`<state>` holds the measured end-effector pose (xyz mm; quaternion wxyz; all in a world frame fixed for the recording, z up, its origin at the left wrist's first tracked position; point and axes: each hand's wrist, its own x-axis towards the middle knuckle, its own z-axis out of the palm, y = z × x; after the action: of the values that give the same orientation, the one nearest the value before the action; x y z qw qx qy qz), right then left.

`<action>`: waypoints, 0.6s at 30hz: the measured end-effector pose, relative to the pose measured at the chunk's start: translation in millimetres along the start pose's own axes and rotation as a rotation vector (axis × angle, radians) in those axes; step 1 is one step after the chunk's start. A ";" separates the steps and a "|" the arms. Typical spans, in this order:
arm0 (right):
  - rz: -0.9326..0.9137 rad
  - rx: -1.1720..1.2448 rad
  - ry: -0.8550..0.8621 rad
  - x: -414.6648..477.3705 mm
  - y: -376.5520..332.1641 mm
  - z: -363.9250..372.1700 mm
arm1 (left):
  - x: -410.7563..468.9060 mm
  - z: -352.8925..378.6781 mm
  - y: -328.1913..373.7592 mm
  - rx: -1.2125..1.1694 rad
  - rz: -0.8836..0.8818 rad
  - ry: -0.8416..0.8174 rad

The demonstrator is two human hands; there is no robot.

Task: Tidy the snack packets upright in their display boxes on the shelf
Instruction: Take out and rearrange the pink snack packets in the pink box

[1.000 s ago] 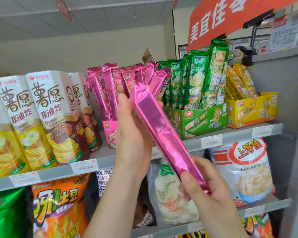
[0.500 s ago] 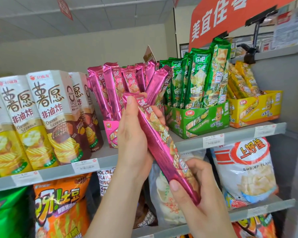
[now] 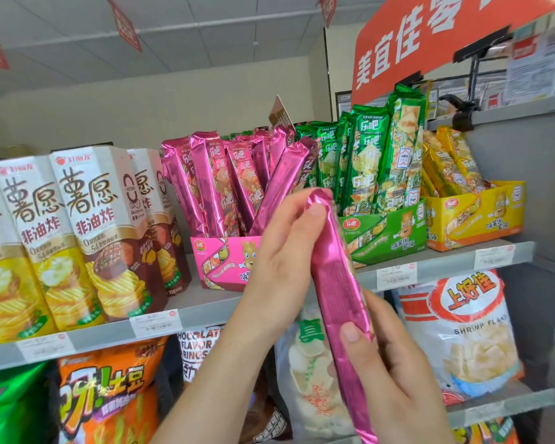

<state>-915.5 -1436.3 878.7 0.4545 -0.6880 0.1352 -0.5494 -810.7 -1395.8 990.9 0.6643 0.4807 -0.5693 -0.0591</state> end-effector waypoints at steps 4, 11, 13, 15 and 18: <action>0.046 0.047 0.050 5.1 4.4 -4.0 | 24.7 -16.6 5.4 0.398 0.318 0.221; 0.016 0.142 0.106 36.6 -8.8 -8.4 | 60.8 -42.3 -7.5 1.153 0.196 0.093; -0.019 0.174 0.098 55.4 -22.5 -10.9 | 59.0 -54.1 -9.2 1.163 0.216 0.221; -0.089 0.214 0.113 78.7 -40.3 -10.2 | 56.9 -66.4 -10.2 1.091 0.261 0.353; -0.225 0.248 0.108 116.8 -67.1 1.6 | 51.6 -75.5 -11.9 1.027 0.247 0.445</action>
<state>-893.1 -1478.7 1004.6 0.4634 -0.6068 0.0128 -0.6456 -725.9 -1391.3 1026.9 0.4513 0.6725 -0.4234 0.4060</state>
